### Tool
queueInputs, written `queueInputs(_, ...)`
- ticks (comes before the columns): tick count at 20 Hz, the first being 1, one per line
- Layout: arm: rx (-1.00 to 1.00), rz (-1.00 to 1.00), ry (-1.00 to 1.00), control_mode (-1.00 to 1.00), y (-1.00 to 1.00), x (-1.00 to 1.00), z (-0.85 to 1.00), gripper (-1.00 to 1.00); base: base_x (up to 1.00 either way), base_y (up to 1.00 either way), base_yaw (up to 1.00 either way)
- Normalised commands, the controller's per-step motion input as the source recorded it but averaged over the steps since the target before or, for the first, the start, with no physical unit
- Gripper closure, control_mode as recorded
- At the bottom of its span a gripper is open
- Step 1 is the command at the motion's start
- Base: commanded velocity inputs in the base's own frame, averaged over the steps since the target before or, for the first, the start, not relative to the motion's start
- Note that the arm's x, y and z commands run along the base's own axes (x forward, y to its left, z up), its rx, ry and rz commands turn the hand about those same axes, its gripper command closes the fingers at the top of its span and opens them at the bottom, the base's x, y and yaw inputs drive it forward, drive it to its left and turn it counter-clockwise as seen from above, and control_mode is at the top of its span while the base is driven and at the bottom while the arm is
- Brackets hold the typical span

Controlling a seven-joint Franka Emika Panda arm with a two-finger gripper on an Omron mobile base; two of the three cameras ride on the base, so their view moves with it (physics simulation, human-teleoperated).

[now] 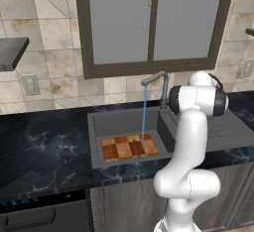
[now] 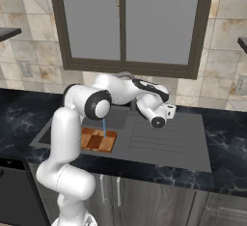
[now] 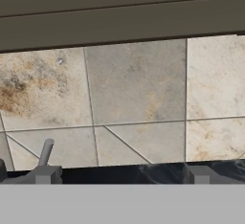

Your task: Turn on the sink faucet with hot water and rinse the cutting board for ten seconds, then turn off the faucet. Push the cutting board to reach the water if necessary.

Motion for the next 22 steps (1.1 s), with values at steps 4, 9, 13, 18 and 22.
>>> queueInputs(4, 0.0, 0.0, 0.0, -1.0, 0.0, 0.0, 0.0, -1.0, 0.0, 0.0, 0.0)
queueInputs(9, 0.0, 0.0, 0.0, -1.0, 0.0, 0.0, 0.0, -1.0, 0.0, 0.0, 0.0)
queueInputs(13, 0.0, 0.0, 0.0, -1.0, 0.0, 0.03, 0.0, -1.0, 0.0, 0.0, 0.0)
queueInputs(18, 0.0, 0.0, 0.0, -1.0, 0.0, 0.08, 0.0, -1.0, 0.0, 0.0, 0.0)
queueInputs(22, 0.0, 0.0, 0.0, -1.0, 0.0, 0.17, 0.0, -1.0, 0.0, 0.0, 0.0)
